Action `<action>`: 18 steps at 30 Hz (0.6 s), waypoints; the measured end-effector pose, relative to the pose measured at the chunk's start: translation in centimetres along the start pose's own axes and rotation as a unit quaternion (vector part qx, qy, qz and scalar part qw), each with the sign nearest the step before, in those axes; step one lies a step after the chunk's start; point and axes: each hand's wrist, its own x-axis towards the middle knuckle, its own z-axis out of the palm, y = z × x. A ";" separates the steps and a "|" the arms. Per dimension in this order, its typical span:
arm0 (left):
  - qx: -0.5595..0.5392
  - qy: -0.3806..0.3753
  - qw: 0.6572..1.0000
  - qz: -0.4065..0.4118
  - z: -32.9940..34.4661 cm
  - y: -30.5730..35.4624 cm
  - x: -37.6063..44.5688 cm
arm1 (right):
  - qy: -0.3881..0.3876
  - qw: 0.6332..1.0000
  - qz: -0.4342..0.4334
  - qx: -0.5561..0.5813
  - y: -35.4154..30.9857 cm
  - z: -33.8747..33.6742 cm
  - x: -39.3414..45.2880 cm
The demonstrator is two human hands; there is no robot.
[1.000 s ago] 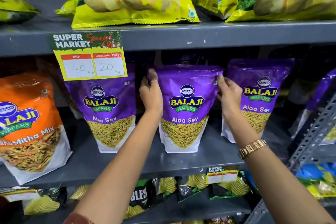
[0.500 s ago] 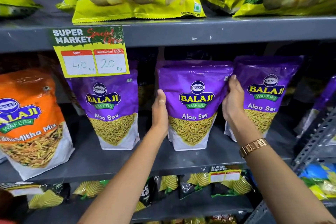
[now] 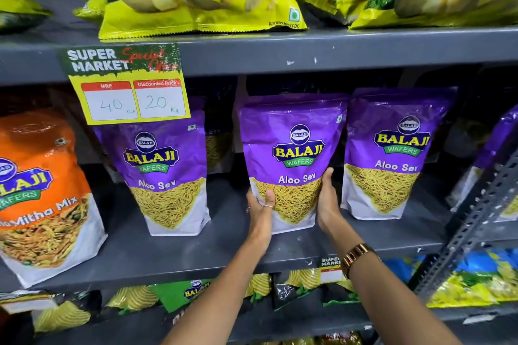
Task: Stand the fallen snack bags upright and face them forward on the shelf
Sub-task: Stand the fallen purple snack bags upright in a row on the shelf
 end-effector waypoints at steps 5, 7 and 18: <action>0.042 -0.030 0.999 -0.004 -0.4 0.2 0.3 | 0.023 1.000 -0.004 -0.004 0.5 -0.3 0.1; 0.049 -0.030 0.998 -0.010 -0.8 -0.5 0.5 | 0.016 1.000 -0.010 0.016 0.5 -0.3 -0.2; 0.060 0.277 0.947 0.148 -9.2 1.5 0.4 | 0.193 0.857 -0.468 -0.094 -0.6 3.5 -5.2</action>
